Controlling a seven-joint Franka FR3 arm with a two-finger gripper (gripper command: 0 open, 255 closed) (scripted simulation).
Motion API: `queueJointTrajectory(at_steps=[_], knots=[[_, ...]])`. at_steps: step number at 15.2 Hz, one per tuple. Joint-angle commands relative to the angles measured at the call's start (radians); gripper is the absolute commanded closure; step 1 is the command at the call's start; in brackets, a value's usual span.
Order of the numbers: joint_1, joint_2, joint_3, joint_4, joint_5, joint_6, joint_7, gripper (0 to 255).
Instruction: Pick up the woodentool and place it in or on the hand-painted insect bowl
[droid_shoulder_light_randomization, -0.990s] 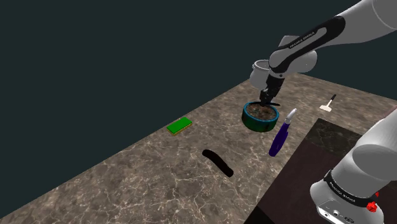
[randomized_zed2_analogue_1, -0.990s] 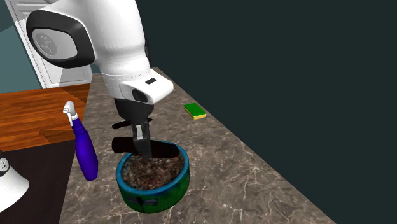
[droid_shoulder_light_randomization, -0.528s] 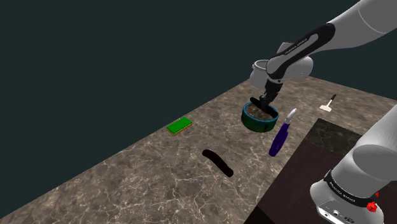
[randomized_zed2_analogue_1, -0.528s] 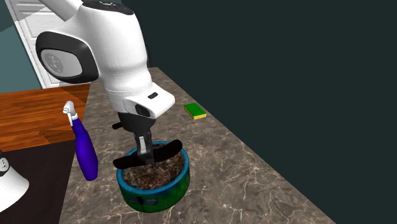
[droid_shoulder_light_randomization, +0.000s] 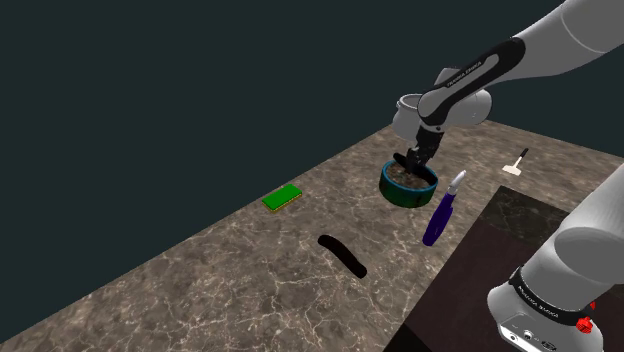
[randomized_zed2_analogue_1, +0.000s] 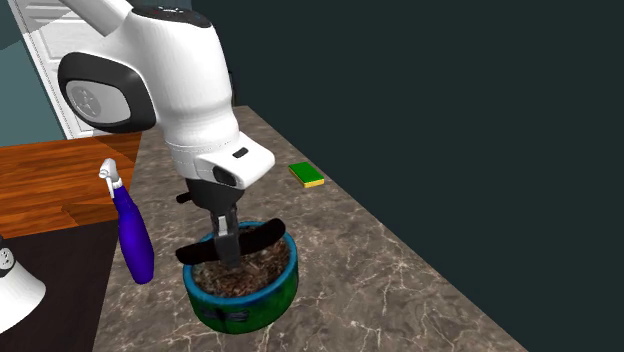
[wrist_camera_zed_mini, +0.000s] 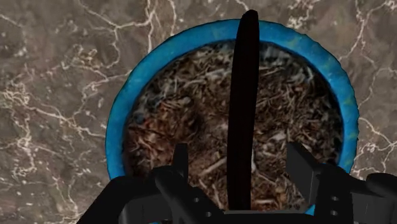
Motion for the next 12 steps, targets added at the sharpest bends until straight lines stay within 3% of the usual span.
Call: queueJointTrajectory(at_steps=[1,4,8,12], knots=[[0.000,0.000,0.000,-0.001,-0.001,-0.001,0.000,0],[0.000,0.003,0.000,-0.003,0.001,0.002,-0.002,0],[-0.016,-0.103,-0.002,0.034,-0.061,-0.135,0.041,0],[-0.017,-0.103,-0.002,0.034,-0.061,-0.135,0.041,0]])
